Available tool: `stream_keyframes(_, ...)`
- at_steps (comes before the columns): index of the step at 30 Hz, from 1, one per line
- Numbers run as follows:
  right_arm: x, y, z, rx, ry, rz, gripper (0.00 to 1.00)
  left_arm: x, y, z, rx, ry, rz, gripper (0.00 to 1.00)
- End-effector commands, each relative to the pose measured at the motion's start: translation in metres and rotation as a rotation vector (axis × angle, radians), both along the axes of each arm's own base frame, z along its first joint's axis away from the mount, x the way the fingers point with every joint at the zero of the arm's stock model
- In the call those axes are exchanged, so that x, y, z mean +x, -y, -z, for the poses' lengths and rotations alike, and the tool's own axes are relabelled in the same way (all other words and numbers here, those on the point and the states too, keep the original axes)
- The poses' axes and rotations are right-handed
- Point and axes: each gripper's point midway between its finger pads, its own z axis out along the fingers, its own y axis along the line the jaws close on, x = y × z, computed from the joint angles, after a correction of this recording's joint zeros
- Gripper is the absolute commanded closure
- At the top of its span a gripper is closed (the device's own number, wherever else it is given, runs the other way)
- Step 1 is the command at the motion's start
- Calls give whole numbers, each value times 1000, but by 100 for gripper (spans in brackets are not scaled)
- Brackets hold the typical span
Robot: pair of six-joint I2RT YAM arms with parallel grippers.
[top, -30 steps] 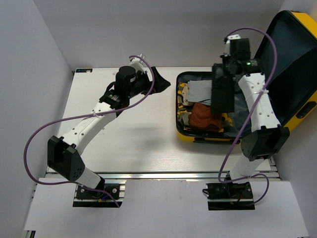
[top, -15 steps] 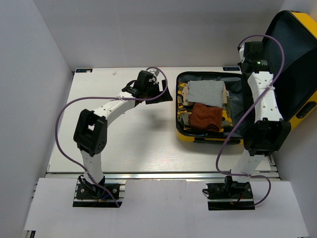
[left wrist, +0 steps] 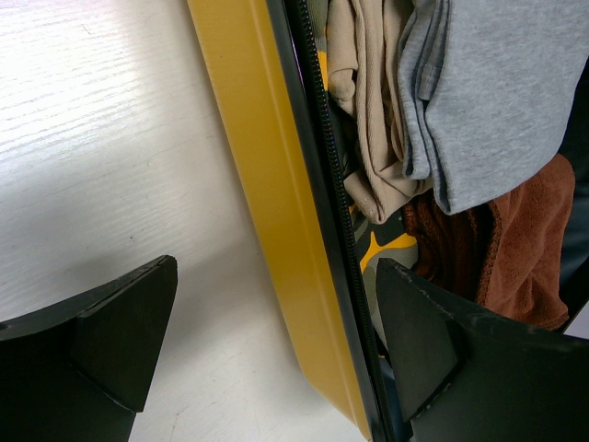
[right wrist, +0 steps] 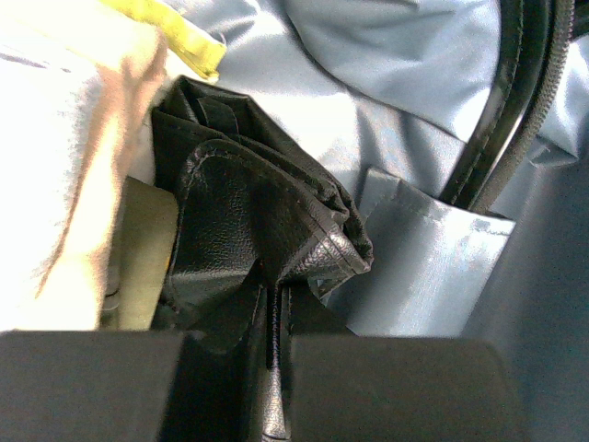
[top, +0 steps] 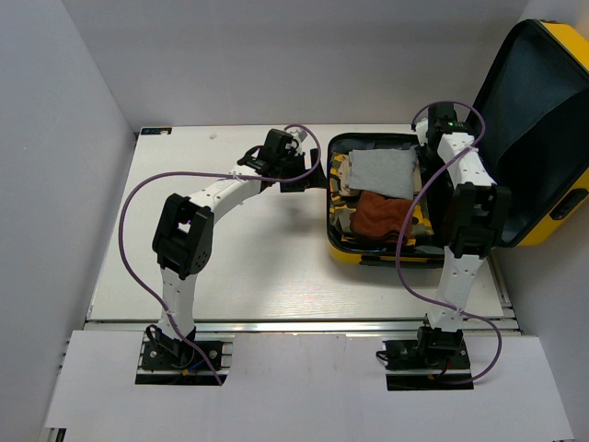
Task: Pack the luggage
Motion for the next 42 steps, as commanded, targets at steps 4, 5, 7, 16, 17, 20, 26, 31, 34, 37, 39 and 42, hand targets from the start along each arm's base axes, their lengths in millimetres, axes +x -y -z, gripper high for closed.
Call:
stream_keyframes(4,30,-11,-36,197,174,0,100,4,12,-23,-59,60,43,2)
stream_keyframes(5,30,-7,-32,192,175,18,100,3,11,-23,-60,59,42,2)
stream_keyframes(7,38,8,-28,188,216,79,100,3,11,-25,-64,68,43,2)
stream_keyframes(16,41,33,-43,194,296,181,27,2,9,-26,-41,72,54,2)
stream_keyframes(17,40,30,-55,194,309,173,26,2,9,-28,-36,77,60,2)
stream_keyframes(20,30,24,-107,193,373,158,14,4,9,-34,-34,96,69,2)
stream_keyframes(26,-13,-5,-215,120,528,27,11,2,7,-39,-45,119,67,2)
stream_keyframes(31,-46,-12,-332,-176,862,11,11,-2,15,-36,-63,122,89,2)
stream_keyframes(34,-87,33,-394,-585,951,237,11,-2,16,-27,-66,110,95,2)
stream_keyframes(37,-108,52,-416,-876,939,357,11,-2,19,-15,-71,88,101,2)
stream_keyframes(39,-118,59,-424,-1037,843,326,11,-3,21,-6,-75,69,110,2)
stream_keyframes(42,-104,69,-418,-920,848,278,11,-2,25,1,-79,55,121,2)
